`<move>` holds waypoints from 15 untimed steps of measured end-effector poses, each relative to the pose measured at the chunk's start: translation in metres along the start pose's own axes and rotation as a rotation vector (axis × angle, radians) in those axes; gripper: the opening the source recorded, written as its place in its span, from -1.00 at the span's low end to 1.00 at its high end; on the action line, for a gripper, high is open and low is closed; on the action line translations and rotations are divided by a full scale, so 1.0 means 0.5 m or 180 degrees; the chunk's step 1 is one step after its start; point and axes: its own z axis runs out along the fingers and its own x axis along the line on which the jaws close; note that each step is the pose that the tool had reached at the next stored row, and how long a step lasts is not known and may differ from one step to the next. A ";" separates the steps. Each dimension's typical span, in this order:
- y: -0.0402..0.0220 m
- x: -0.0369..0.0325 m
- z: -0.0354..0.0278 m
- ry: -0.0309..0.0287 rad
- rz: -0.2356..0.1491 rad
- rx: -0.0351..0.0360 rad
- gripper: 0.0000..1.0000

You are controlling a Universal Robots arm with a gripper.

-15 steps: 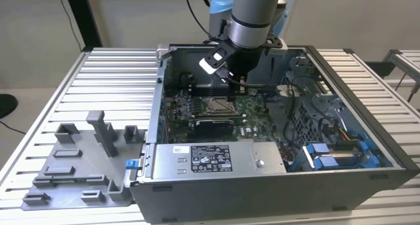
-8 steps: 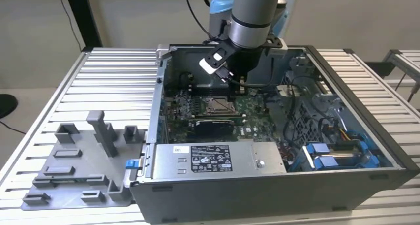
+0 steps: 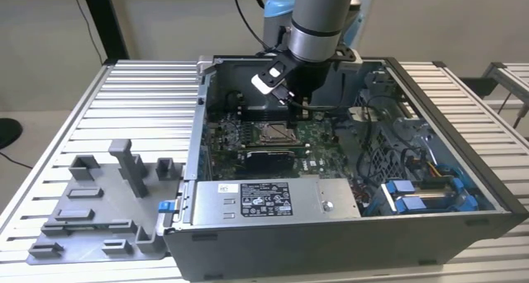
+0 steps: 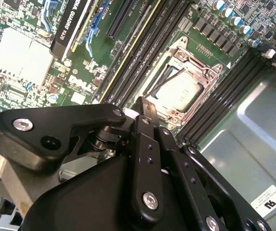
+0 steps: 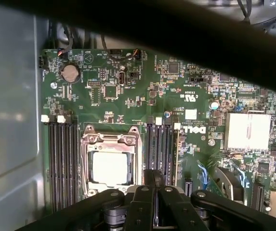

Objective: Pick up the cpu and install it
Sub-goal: 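Install the second cpu locking lever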

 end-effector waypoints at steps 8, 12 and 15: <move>0.009 0.027 0.026 0.0001 0.0001 -0.0001 -1.00; 0.005 0.051 0.026 0.0001 0.0000 0.0000 -1.00; 0.003 0.052 0.017 0.0003 0.0000 0.0001 -1.00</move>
